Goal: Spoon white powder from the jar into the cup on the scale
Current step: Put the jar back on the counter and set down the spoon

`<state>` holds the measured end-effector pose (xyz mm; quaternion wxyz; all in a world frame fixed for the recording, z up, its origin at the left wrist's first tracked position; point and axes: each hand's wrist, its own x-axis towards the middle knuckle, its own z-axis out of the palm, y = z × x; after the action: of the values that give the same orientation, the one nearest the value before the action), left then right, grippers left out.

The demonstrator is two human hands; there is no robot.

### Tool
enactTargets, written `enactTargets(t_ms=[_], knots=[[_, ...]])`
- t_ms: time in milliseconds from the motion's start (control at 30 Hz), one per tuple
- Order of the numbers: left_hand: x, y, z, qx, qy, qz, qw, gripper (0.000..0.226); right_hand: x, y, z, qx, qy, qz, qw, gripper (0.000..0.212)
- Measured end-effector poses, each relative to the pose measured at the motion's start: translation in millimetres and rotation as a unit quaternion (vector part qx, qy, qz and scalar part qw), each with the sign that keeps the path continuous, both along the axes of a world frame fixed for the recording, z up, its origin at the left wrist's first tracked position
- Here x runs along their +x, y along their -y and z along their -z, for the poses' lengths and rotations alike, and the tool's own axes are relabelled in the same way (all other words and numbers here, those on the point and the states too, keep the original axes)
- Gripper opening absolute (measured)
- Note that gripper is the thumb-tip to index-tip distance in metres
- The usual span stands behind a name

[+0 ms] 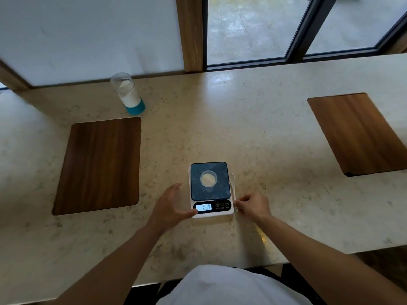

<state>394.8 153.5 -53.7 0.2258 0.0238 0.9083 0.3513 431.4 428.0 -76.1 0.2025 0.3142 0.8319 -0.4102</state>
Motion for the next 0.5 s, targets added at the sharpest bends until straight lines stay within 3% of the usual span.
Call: enactTargets(t_ms=[500], knots=[[-1.2,0.1,3.5,-0.02,0.003,0.004,1.0,0.109,0.8,-5.4,-0.8,0.007,-0.008,0.001,1.0,0.021]])
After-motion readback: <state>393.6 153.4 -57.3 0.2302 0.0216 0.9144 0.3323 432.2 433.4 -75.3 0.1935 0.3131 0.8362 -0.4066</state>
